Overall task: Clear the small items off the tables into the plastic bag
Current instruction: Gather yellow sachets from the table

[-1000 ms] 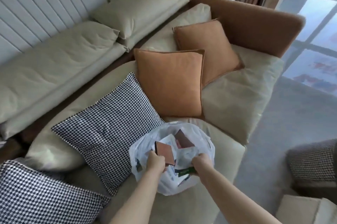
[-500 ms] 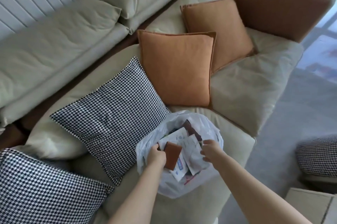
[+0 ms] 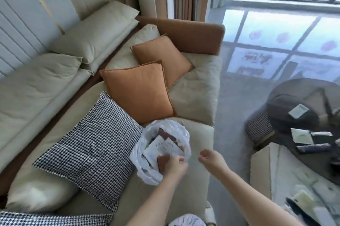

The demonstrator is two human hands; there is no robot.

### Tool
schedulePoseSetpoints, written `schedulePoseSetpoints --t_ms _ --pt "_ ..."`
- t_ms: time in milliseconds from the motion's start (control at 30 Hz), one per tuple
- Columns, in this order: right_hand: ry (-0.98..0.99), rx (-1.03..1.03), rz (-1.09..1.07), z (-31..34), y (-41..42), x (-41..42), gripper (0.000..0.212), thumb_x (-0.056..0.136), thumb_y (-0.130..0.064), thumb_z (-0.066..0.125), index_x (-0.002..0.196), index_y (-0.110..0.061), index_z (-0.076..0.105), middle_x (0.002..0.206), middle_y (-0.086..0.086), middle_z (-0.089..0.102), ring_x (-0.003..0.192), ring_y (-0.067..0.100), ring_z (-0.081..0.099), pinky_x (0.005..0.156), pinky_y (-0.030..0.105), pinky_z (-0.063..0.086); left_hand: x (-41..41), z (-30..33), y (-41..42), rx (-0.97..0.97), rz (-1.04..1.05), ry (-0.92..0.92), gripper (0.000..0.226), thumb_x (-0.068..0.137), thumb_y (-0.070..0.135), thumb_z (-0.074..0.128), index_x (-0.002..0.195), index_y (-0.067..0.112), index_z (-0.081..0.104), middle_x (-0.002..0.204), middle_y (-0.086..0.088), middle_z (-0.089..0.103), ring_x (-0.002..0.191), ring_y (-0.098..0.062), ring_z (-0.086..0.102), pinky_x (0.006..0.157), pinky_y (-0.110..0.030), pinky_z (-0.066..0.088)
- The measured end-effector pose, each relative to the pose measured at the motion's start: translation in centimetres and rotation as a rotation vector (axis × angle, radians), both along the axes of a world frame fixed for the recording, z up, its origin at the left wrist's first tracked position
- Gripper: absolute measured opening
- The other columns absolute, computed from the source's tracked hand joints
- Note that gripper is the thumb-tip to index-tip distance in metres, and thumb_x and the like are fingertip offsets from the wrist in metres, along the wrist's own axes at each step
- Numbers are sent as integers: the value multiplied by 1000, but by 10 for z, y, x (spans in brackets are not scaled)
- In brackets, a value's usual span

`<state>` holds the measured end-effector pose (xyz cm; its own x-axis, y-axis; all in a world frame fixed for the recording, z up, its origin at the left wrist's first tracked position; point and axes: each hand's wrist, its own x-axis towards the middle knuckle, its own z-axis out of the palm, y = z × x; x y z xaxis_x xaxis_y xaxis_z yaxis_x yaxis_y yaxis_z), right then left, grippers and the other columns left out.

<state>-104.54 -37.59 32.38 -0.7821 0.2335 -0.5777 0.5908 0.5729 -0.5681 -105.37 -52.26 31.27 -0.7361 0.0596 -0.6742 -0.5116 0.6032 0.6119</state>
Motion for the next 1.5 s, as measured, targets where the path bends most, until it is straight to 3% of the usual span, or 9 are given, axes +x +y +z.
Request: schedulePoseSetpoints --t_ms 100,300,533,733,833,967,1100,1267,1500 --pt "57 89 -38 12 22 46 30 87 -24 56 115 -15 64 119 5 64 110 20 59 88 25 43 17 19 24 -96 -270 102 36 91 30 52 123 16 59 122 -3 64 115 -18 57 93 -21 41" --pt "72 215 -216 32 75 143 34 88 -33 53 118 -18 60 120 4 62 113 20 57 91 28 44 61 45 91 -129 -668 232 36 91 42 50 117 21 62 120 0 65 113 -17 58 91 -22 42" --pt "39 251 -505 42 133 261 29 90 -30 53 112 -13 61 116 7 64 108 23 59 89 31 48 141 47 173 -90 -991 291 30 87 45 54 105 25 66 111 2 69 106 -16 62 90 -27 49" --pt "-43 222 -759 31 159 380 29 91 -30 50 112 -14 61 118 6 63 111 24 57 86 29 44 227 33 229 -111 -1215 277 25 86 50 52 97 32 63 107 11 66 98 -10 61 73 -23 43" --pt "-97 176 -858 20 170 441 27 90 -31 50 111 -19 61 121 4 60 113 23 55 80 27 42 274 22 250 -122 -1280 263 20 86 50 52 87 33 62 98 10 65 89 -9 59 73 -26 47" --pt "-153 136 -955 -3 188 513 23 89 -32 50 104 -19 62 111 9 65 102 28 60 77 30 45 327 0 268 -157 -1291 217 27 87 47 53 101 29 67 106 9 67 101 -11 61 80 -24 48" --pt "-166 93 -999 -35 217 561 29 91 -32 51 115 -18 60 117 5 64 107 23 58 81 27 44 360 -30 281 -165 -1240 107 27 88 42 54 103 23 67 104 6 68 92 -12 65 85 -31 53" --pt "-184 44 -1059 -80 248 580 30 91 -32 53 116 -17 61 117 6 65 107 24 58 85 28 45 376 -73 292 -260 -1231 71 25 91 41 51 98 21 65 104 4 68 95 -14 61 82 -28 50" --pt "-206 -6 -1051 -171 281 571 30 91 -34 54 116 -18 60 116 6 64 104 23 58 81 27 43 379 -155 337 -297 -1143 36 28 91 35 50 107 18 66 111 1 67 103 -17 59 82 -25 44"
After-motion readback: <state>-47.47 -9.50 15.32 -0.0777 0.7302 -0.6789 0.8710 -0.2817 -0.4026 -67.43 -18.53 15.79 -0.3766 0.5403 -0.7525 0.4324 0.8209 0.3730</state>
